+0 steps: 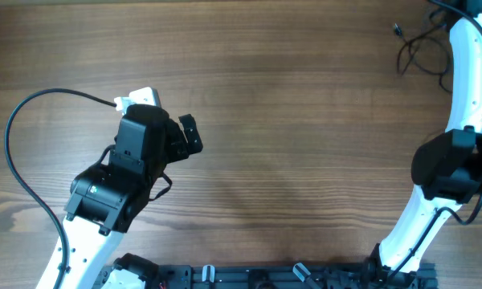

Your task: Untangle cables

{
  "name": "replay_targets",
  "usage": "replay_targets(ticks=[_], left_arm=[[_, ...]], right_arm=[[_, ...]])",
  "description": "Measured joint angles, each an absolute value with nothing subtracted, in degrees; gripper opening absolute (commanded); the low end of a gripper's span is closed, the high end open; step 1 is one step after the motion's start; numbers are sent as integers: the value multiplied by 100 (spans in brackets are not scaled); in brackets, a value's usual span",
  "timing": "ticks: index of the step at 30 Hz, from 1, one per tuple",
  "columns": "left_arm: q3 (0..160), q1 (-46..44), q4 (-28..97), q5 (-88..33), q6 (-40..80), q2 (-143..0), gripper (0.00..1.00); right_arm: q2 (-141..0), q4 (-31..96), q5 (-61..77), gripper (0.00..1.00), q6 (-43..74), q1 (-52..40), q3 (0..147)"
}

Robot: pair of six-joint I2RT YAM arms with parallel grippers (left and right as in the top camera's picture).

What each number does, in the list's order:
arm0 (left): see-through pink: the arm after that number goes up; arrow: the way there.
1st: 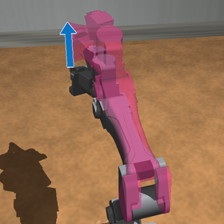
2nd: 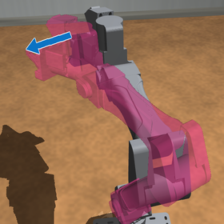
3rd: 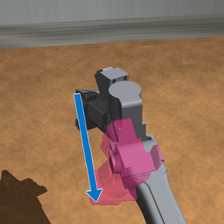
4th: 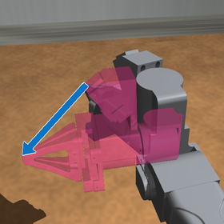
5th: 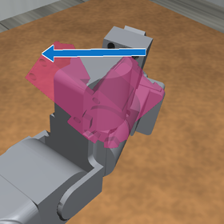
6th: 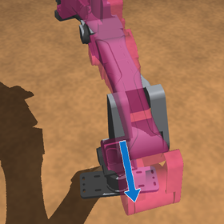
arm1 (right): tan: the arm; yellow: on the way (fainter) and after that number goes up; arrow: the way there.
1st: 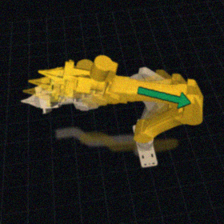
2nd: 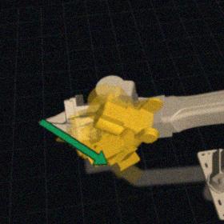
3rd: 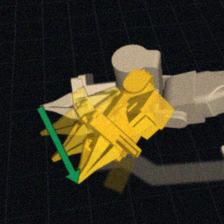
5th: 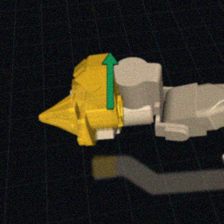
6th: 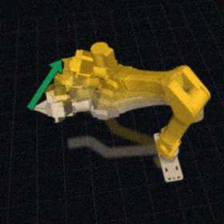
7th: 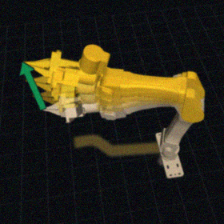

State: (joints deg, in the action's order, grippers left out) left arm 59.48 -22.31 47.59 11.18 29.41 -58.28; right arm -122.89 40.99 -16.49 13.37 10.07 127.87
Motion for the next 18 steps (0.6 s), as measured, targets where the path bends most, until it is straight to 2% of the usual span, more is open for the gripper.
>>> replay_targets(ticks=[5, 13, 18], left_arm=[[5948, -2231, 4757, 1118, 2941, -5828, 100], [5948, -2233, 4755, 1116, 2941, -5828, 100], [5948, -2231, 4757, 1118, 2941, -5828, 100]], right_arm=[[-12296, 4338, -1649, 100, 1203, 1007, 12750], [-12245, 5470, -1649, 100, 696, 1007, 12750], [-11275, 6733, -972, 100, 635, 1007, 12682]])
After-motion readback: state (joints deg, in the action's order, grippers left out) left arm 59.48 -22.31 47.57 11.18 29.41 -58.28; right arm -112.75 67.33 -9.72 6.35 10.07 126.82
